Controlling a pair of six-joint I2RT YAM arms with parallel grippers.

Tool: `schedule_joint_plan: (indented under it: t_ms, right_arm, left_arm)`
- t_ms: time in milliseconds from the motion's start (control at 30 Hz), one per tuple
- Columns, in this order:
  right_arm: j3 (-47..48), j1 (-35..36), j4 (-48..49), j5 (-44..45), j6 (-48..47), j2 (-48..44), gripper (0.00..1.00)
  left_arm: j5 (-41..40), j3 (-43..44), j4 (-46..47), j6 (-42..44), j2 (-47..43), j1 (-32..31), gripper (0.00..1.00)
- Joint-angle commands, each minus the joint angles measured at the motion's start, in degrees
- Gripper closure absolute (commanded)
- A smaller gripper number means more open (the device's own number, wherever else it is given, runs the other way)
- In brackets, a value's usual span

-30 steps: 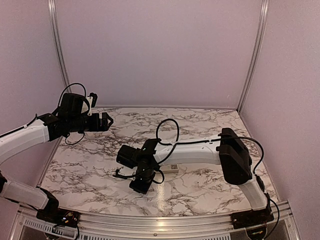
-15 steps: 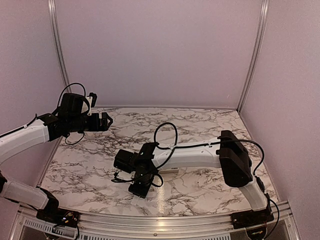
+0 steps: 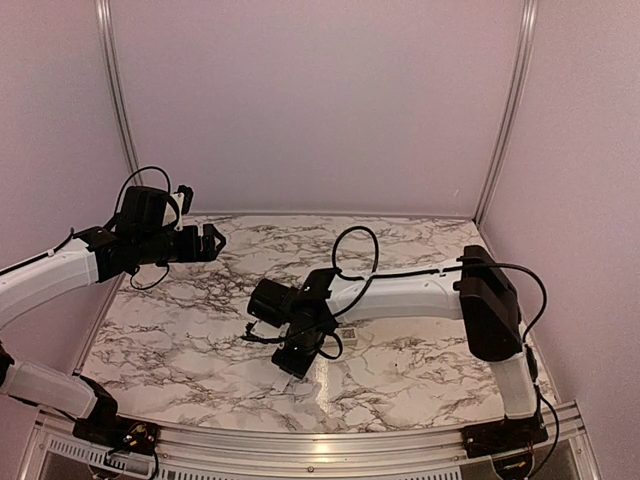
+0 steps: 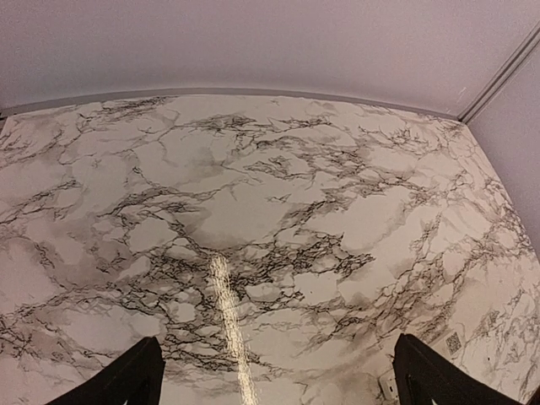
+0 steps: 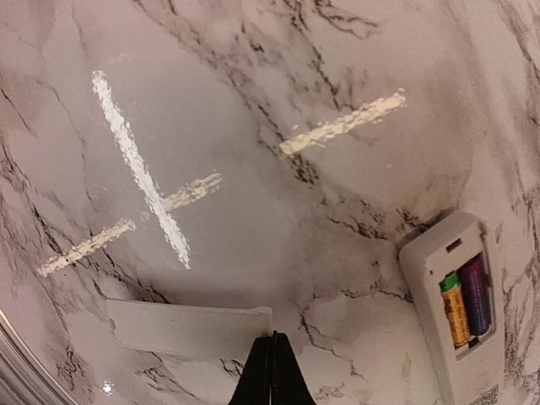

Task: Load the batteries into the remote control
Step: Pick up the battery cover at the center of the board, then pass from the right arm to the left

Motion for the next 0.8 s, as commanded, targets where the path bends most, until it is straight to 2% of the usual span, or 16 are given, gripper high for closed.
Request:
schedule_joint_plan:
  t_ms: [0, 167, 300, 533, 767]
  right_arm:
    - [-2.77, -3.74, 6.11, -0.71, 1.67, -7.42, 1.0]
    - [-8.16, -8.11, 11.33, -7.39, 1.86, -12.41, 1.0]
    - [-13.88, -13.08, 16.86, -17.1, 2.45, -17.02, 1.0]
    - [-21.4, -22.16, 30.78, -34.17, 8.19, -26.59, 1.0]
    - [-24.25, -27.56, 41.64, -48.34, 16.64, -30.98, 1.0]
  left_arm:
    - [2.1, -0.75, 2.75, -0.73, -0.51, 0.42, 0.01]
    - [7.29, -2.45, 5.48, 0.42, -1.93, 0.42, 0.01]
    - [10.34, -5.3, 10.87, 1.13, -5.52, 0.42, 0.01]
    - [11.96, -18.0, 30.92, 2.06, -15.76, 0.37, 0.01]
    - [17.98, -28.13, 48.96, 5.85, -22.16, -1.68, 0.06]
